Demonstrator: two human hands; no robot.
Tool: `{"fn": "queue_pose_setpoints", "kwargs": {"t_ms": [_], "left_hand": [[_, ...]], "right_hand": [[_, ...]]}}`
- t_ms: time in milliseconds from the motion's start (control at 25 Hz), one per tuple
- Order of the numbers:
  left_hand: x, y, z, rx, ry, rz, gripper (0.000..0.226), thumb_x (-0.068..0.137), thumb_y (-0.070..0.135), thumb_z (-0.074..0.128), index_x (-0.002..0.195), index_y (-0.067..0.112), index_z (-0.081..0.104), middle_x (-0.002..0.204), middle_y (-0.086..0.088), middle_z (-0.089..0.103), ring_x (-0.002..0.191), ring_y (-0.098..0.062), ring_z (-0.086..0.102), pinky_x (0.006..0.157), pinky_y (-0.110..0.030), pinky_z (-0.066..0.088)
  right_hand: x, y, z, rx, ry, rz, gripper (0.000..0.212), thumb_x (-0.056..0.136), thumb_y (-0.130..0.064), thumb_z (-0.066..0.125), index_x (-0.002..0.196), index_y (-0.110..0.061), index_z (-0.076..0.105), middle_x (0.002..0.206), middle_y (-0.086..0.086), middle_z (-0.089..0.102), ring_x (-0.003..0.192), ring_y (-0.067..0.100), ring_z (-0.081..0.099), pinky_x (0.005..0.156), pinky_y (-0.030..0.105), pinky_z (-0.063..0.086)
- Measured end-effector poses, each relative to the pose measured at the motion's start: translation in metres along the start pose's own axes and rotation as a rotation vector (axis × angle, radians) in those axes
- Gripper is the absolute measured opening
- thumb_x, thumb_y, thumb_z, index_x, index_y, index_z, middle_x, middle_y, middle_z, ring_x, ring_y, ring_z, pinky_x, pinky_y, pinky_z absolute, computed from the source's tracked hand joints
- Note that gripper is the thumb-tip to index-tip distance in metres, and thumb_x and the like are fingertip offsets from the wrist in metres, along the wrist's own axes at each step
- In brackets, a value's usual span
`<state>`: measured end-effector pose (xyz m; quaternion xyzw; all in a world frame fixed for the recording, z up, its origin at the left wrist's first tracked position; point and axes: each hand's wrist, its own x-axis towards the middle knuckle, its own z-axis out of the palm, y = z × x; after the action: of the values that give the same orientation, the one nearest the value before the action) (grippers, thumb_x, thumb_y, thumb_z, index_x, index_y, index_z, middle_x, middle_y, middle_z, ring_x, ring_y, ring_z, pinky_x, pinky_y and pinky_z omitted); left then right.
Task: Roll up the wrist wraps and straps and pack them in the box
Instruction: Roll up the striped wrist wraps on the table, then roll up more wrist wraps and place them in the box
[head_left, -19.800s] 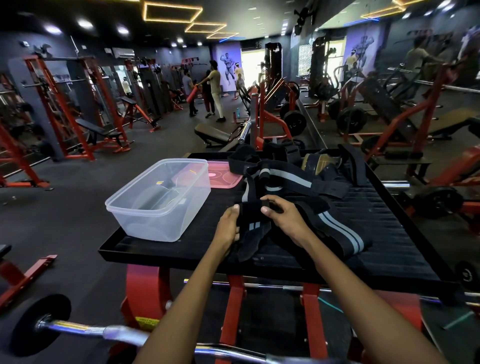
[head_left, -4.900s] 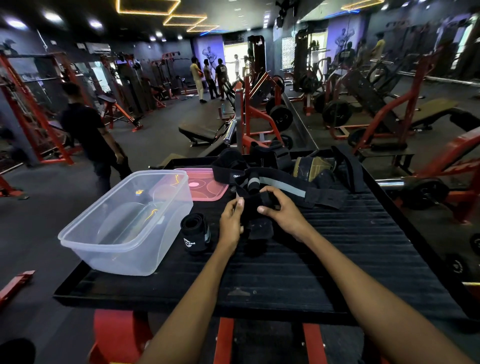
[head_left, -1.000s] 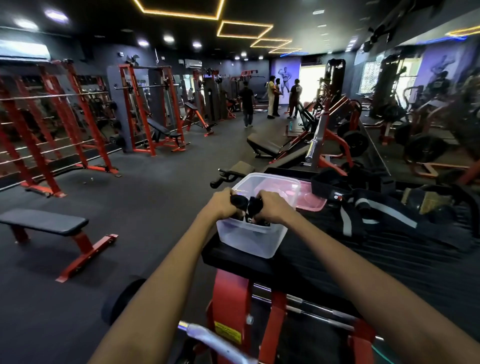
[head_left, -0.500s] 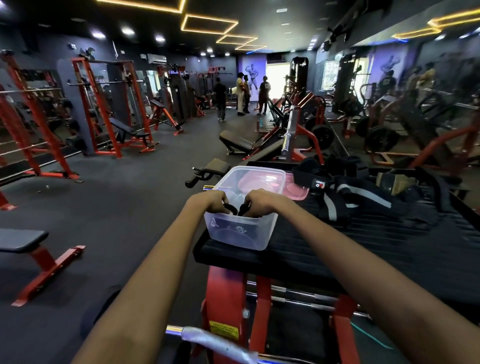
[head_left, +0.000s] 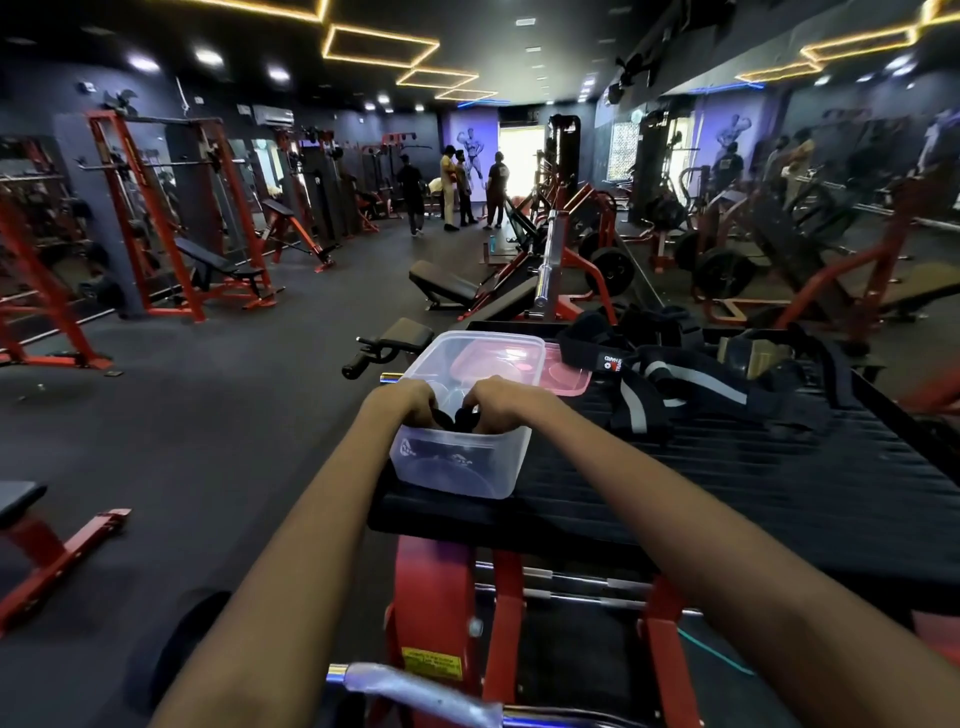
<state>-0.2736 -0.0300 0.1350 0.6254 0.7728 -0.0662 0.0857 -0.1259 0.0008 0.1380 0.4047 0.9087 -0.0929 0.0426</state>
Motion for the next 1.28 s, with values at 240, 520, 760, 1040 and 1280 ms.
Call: {"fn": "queue_pose_setpoints", "kwargs": {"t_ms": [240,520,760,1040,1280], "left_hand": [[0.004,-0.008,0.004,-0.054,0.031,0.113,0.035,0.088,0.03,0.059,0.118,0.012,0.06,0.123,-0.005,0.059,0.106,-0.025,0.053,0.09,-0.032,0.042],[0.005,-0.003,0.004,-0.011,-0.056,0.044,0.05,0.092,0.04,0.048,0.138,0.02,0.044,0.146,-0.005,0.042,0.129,-0.026,0.042,0.105,-0.035,0.035],[-0.035,0.055,0.028,-0.95,0.736,0.188,0.036,0.093,0.013,0.053,0.128,0.005,0.051,0.134,-0.007,0.053,0.122,-0.02,0.048,0.096,-0.022,0.034],[-0.041,0.155,0.052,-1.546,0.624,0.232,0.014,0.095,0.012,0.049,0.105,0.015,0.059,0.104,-0.003,0.063,0.094,-0.014,0.057,0.091,-0.03,0.045],[-0.012,0.24,0.086,-1.271,0.435,0.143,0.033,0.095,0.021,0.05,0.122,0.003,0.056,0.124,-0.012,0.059,0.117,-0.025,0.053,0.098,-0.026,0.036]], "right_hand": [[-0.002,0.002,0.0,-0.08,0.004,0.008,0.04,0.09,-0.034,0.055,0.121,-0.011,0.062,0.123,0.011,0.061,0.11,0.027,0.056,0.091,0.033,0.047],[-0.009,0.009,-0.002,0.083,0.071,-0.037,0.048,0.089,-0.03,0.059,0.132,-0.009,0.052,0.132,0.01,0.056,0.118,0.026,0.052,0.097,0.033,0.042],[-0.035,0.018,0.01,0.898,0.621,-0.042,0.035,0.087,-0.021,0.066,0.118,-0.005,0.06,0.115,0.004,0.061,0.099,0.015,0.058,0.077,0.016,0.041],[-0.094,0.082,0.036,1.208,0.894,0.093,0.02,0.089,-0.012,0.062,0.107,-0.004,0.063,0.089,-0.006,0.062,0.077,-0.01,0.058,0.075,0.007,0.043],[-0.143,0.171,0.069,1.14,0.888,0.299,0.022,0.09,-0.018,0.061,0.109,-0.008,0.064,0.094,-0.001,0.063,0.092,0.011,0.059,0.083,0.019,0.045]]}}
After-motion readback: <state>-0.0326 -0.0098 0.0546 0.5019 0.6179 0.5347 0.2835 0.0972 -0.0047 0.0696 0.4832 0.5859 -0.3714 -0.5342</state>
